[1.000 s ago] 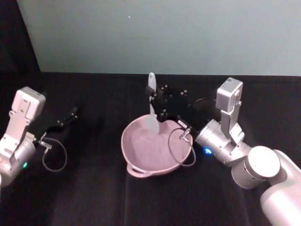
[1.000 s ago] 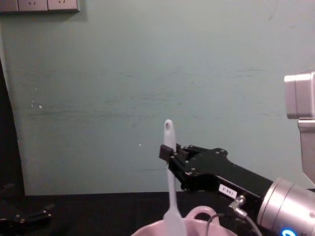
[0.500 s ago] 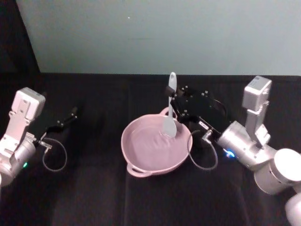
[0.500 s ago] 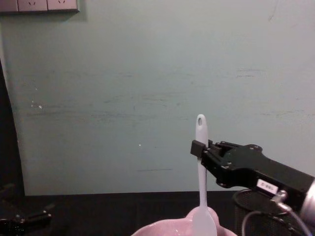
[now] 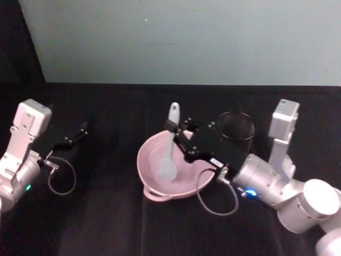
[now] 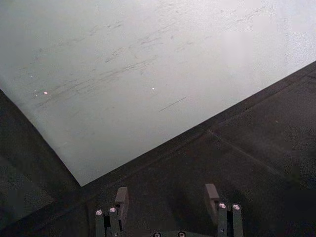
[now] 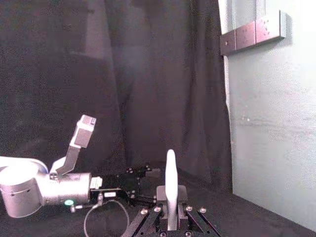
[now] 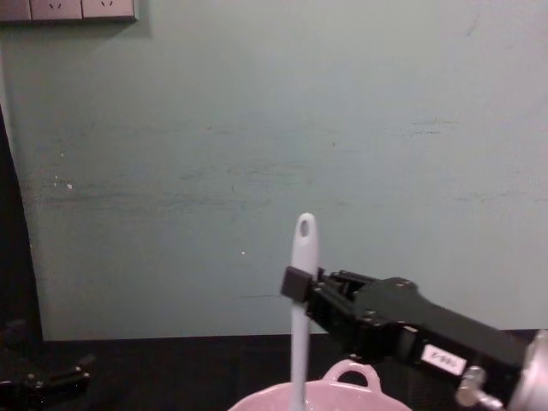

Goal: Use the one hand to pick up the spoon and stir the clear water in the bowl.

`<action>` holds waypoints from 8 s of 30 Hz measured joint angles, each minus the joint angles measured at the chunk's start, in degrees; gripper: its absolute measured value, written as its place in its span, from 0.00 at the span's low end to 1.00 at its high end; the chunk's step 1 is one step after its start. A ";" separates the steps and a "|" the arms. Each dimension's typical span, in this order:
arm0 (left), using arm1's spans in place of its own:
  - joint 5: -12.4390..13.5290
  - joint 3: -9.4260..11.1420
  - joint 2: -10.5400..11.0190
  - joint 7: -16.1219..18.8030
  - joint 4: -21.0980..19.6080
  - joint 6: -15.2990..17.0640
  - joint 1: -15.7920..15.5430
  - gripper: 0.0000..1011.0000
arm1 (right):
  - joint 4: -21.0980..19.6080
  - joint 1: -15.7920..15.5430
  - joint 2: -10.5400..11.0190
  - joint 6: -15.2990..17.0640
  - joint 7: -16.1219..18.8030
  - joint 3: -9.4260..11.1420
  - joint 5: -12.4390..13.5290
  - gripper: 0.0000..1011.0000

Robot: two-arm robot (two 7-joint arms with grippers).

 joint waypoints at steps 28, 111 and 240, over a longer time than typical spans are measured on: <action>0.00 -0.01 0.00 0.00 0.00 0.00 0.00 1.00 | 8.77 4.03 -1.64 -10.55 -5.37 3.39 -8.69 0.11; 0.00 0.00 0.00 0.00 0.00 0.00 0.00 1.00 | 12.33 6.03 -4.26 -13.87 -10.46 2.87 -16.74 0.11; 0.00 0.00 0.00 0.00 0.00 0.00 0.00 1.00 | 20.69 12.23 4.72 18.56 -0.49 6.31 23.75 0.42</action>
